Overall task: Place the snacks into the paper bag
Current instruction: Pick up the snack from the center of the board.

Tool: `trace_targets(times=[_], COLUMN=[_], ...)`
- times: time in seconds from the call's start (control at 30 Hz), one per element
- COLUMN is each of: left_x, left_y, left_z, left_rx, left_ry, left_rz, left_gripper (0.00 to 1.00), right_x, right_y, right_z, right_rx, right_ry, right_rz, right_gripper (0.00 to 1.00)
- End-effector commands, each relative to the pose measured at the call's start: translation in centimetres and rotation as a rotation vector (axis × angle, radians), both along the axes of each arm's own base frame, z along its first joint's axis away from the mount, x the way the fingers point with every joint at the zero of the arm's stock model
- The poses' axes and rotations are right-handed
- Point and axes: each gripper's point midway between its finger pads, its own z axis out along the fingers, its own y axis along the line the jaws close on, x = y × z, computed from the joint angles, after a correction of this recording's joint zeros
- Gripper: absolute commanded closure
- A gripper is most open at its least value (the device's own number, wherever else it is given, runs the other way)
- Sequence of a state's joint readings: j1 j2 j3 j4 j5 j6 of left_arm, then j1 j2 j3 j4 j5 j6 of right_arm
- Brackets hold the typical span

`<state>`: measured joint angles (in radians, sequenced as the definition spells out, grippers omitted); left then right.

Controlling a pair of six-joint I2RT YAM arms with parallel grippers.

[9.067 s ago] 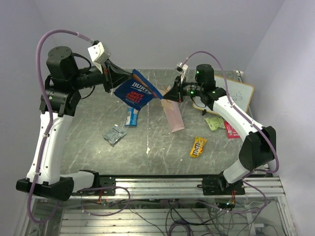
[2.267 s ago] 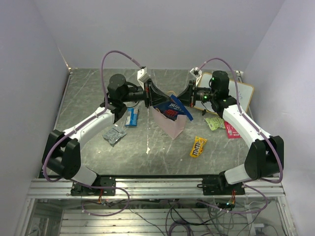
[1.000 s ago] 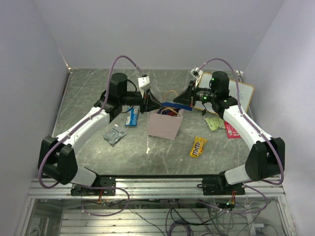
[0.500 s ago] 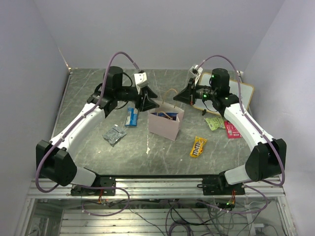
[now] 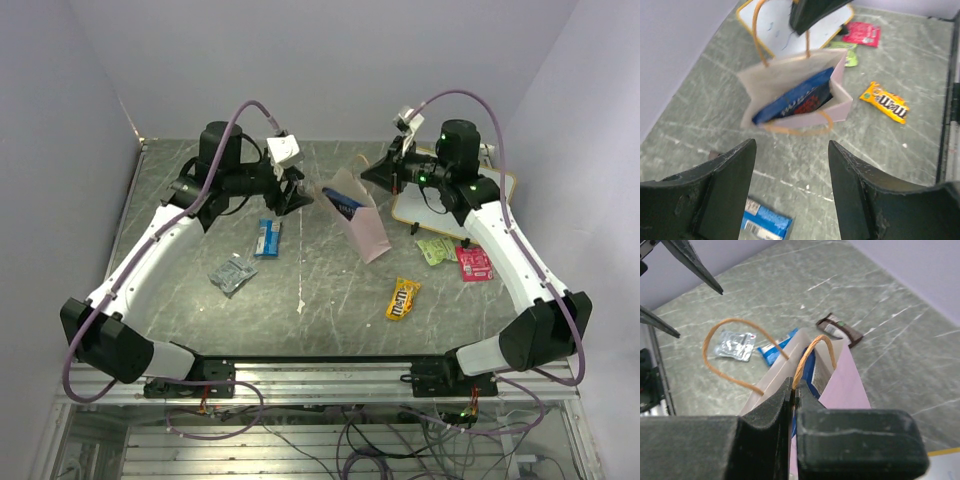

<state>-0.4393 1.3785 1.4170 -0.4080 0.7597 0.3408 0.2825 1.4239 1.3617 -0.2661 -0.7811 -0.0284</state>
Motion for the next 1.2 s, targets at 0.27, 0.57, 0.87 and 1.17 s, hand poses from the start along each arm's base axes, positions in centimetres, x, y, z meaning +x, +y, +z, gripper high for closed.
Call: trace_targets(times=[0.27, 0.57, 0.87, 1.17], left_x=[4.9, 7.2, 5.0, 1.9], left_y=[8.6, 15.5, 18.7, 22.3], left_z=[-3.5, -5.9, -12.8, -20.0], left_rx=[0.16, 0.144, 0.349, 0.557], left_ry=[0.048, 0.167, 0.319, 0.501], left_rz=[0.552, 0.814, 0.807, 0.726], left_gripper=[0.25, 0.09, 0.07, 0.07], right_x=[0.1, -1.6, -2.6, -3.0], right_y=[1.2, 3.0, 4.3, 5.0], right_z=[-2.7, -5.0, -5.3, -4.0], right_rx=[-0.179, -0.15, -0.07, -0.021], right_ry=[-0.111, -0.037, 0.04, 0.064], right_rz=[-0.046, 0.01, 0.06, 0.098], right_gripper=[1.0, 1.0, 1.0, 1.0])
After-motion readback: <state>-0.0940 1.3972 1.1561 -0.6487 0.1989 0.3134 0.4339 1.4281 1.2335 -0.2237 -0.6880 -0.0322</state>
